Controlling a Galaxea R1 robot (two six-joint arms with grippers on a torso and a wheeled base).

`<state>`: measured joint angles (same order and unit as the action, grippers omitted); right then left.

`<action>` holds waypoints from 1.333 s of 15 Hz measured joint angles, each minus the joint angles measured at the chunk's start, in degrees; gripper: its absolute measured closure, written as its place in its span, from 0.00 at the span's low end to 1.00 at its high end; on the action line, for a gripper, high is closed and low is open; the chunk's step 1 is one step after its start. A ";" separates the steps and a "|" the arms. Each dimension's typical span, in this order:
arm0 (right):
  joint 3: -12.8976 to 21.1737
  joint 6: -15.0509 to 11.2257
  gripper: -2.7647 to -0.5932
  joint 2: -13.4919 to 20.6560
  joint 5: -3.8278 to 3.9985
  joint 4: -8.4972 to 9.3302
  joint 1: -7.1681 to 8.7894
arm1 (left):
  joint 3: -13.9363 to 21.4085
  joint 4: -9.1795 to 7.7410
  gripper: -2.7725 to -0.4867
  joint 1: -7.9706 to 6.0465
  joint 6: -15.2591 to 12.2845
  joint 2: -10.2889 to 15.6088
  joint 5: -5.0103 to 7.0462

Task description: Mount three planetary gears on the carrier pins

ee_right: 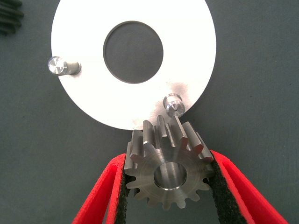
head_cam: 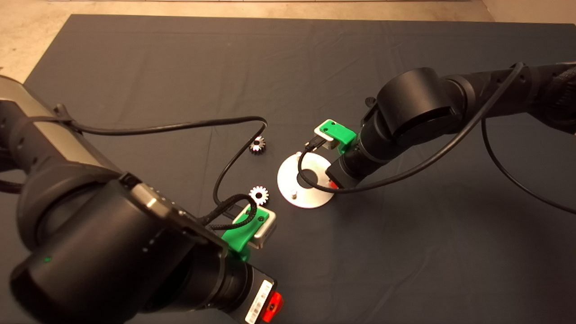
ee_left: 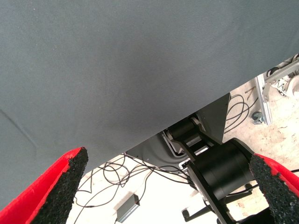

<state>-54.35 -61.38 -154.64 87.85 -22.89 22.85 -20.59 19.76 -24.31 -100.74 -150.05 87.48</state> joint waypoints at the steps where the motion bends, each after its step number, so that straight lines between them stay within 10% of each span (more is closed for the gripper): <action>1: -0.11 0.00 0.78 0.00 0.00 -0.22 0.00 | 0.00 0.00 0.11 0.00 0.00 0.00 0.00; 12: -0.39 0.22 0.78 0.06 0.00 -1.80 -0.20 | 0.00 0.00 0.11 0.00 0.00 0.00 0.00; 20: -0.34 0.22 0.78 1.17 0.05 -4.77 -3.19 | 0.00 0.00 0.11 0.00 0.00 0.02 0.00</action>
<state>-54.69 -61.16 -153.47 87.89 -27.67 19.65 -20.59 19.76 -24.31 -100.74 -150.03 87.48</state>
